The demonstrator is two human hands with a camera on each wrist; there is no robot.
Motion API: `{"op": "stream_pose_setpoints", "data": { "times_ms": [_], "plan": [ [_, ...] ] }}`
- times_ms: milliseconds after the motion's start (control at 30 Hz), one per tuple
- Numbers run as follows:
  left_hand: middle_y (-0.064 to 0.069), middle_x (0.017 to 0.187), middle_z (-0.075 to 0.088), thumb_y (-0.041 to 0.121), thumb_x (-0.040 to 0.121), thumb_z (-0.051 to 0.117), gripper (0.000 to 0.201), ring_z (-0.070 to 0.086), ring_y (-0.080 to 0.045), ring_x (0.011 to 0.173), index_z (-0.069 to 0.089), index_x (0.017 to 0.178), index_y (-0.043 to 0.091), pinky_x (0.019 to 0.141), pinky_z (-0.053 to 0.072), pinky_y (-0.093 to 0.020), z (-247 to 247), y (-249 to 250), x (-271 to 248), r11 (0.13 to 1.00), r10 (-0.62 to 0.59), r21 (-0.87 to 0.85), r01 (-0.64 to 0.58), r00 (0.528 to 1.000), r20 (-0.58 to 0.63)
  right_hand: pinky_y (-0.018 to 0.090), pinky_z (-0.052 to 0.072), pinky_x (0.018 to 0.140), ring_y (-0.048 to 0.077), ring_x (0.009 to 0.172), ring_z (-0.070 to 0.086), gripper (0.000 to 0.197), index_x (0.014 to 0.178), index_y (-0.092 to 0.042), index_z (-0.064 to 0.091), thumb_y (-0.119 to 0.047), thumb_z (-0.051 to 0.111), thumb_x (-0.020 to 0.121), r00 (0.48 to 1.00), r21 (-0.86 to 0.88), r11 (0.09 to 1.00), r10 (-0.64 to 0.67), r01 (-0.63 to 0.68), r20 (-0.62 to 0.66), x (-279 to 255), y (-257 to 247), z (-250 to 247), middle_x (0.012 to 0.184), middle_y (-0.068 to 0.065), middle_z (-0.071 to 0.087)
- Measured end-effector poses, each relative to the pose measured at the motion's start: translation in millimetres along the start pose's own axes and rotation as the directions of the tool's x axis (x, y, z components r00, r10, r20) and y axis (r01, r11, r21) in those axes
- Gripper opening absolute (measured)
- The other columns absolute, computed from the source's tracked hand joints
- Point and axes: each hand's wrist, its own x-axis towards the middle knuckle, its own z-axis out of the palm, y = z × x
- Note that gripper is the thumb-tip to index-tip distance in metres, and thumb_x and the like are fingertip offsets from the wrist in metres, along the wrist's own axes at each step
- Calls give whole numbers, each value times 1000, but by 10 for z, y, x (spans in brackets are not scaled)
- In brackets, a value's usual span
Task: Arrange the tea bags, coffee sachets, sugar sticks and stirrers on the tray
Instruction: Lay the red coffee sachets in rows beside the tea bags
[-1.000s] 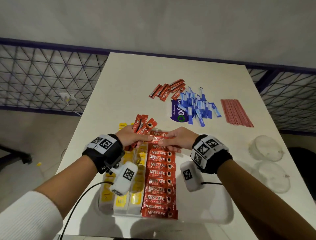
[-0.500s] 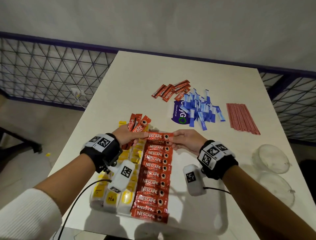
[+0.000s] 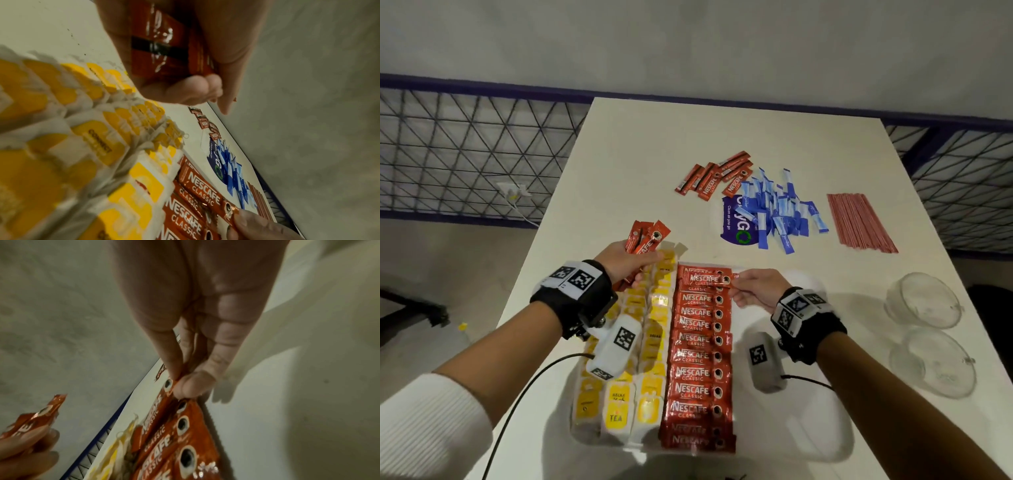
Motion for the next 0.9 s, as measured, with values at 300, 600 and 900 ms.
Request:
{"op": "stream_pose_setpoints", "data": {
  "times_ms": [300, 600, 900],
  "plan": [
    [4, 32, 45, 13, 86, 64, 26, 38, -6, 25, 47, 66, 9, 32, 34, -13, 93, 75, 33, 1000, -6, 12, 5, 996, 85, 24, 43, 53, 13, 55, 50, 13, 76, -9, 57, -15, 65, 85, 994, -203, 978, 33, -53, -104, -17, 35, 102, 65, 5, 58],
    [4, 35, 48, 14, 86, 64, 23, 40, -7, 25, 49, 71, 9, 33, 35, -13, 122, 104, 77, 998, -10, 60, 3, 992, 125, 23, 37, 54, 14, 57, 44, 26, 67, -14, 53, -27, 62, 87, 976, -263, 956, 75, -129, -206, 3, 26, 130, 64, 0, 49],
    [4, 32, 48, 15, 86, 64, 22, 41, -6, 26, 49, 70, 9, 34, 38, -14, 155, 75, 113, 996, -11, 86, 0, 992, 129, 23, 40, 59, 12, 54, 44, 31, 63, -13, 49, -28, 60, 89, 969, -328, 933, 68, -147, -239, 30, 23, 173, 61, -1, 48]
  ]
}}
